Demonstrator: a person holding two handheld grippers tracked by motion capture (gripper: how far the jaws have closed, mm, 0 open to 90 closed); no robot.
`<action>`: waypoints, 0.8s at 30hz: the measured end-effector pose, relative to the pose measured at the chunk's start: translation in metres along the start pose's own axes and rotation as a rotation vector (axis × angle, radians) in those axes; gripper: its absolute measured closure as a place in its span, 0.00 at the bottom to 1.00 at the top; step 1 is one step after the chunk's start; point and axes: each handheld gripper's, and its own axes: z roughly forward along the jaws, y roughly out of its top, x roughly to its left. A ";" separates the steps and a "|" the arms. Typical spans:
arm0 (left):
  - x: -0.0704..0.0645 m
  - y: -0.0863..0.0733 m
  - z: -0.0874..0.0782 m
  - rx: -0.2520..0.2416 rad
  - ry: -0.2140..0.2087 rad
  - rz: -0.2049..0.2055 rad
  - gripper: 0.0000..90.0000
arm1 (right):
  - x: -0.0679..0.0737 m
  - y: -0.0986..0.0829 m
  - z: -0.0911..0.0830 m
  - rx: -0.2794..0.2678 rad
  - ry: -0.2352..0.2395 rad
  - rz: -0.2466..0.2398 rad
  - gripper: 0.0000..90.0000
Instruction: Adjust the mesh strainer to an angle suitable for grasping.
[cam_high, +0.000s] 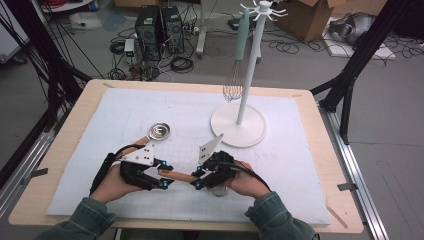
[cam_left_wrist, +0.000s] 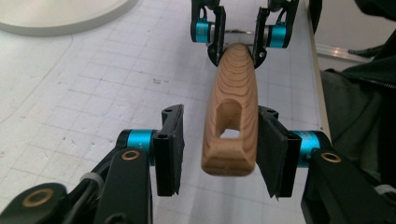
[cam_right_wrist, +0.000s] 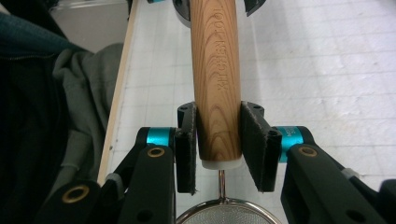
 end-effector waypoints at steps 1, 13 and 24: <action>0.000 0.001 -0.001 -0.005 0.003 -0.005 0.60 | 0.001 0.000 -0.001 -0.005 -0.008 0.005 0.75; 0.002 0.015 -0.007 -0.069 0.016 -0.050 0.58 | 0.005 0.001 -0.008 -0.120 -0.103 0.032 0.77; 0.005 0.020 -0.007 -0.090 0.028 -0.075 0.68 | 0.004 -0.003 -0.008 -0.162 -0.090 0.072 0.77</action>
